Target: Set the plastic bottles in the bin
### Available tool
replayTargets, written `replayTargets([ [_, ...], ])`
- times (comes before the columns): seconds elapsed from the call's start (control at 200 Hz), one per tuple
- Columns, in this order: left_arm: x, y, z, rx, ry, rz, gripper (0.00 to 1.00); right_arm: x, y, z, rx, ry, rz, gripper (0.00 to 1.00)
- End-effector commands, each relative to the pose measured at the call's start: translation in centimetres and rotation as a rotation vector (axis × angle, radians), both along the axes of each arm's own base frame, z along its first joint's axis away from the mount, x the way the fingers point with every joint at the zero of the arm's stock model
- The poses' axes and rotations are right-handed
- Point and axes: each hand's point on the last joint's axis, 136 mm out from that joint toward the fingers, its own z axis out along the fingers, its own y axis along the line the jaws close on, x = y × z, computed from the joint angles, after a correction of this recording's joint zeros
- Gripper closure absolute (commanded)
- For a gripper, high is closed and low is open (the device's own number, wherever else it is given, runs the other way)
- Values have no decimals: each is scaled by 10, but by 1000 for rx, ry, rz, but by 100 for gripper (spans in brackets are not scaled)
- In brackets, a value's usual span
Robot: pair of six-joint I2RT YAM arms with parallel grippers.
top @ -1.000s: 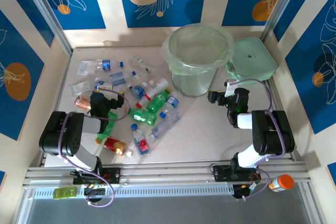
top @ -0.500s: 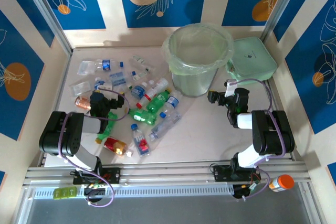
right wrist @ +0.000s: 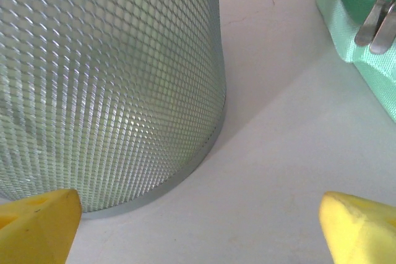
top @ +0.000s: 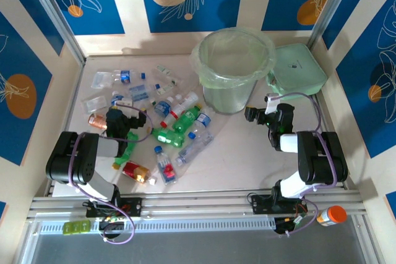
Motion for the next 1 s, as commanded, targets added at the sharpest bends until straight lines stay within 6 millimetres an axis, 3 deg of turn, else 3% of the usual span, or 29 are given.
replayTargets([
  [0.0,-4,11,26,23,-61,79,1,1,0,29,-28,-46,-28,1],
  [0.12,-9,8,51,33,-72,70,1,-3,14,56,-70,-94,7,1],
  [0.245,-18,2,98,75,-210,77,1,-15,23,90,-20,-139,31,1],
  [0.39,-32,-10,154,-15,-363,80,1,-43,41,136,-13,-241,45,1],
  [0.455,-43,-37,190,-75,-445,-6,1,-64,61,160,23,-301,111,1],
  [0.49,-54,-60,210,-104,-480,-106,1,-77,76,169,38,-322,164,1],
  [0.545,-79,-98,239,-137,-514,-267,1,-101,99,185,43,-352,260,1],
  [0.61,-110,-119,260,-227,-506,-348,1,-134,121,198,54,-362,362,1],
  [0.69,-135,-117,267,-417,-375,-318,1,-176,140,214,104,-344,486,1],
  [0.77,-156,-126,250,-449,-178,-353,1,-215,156,229,149,-287,634,1],
  [0.805,-161,-120,242,-450,-91,-314,1,-227,158,234,161,-238,657,1],
  [0.875,-176,-92,229,-491,83,-151,1,-224,139,239,182,-90,494,1],
  [0.955,-198,-92,237,-438,193,-225,1,-227,103,233,178,132,290,1],
  [0.995,-203,-78,235,-427,223,-158,1,-227,93,232,135,150,258,1],
])
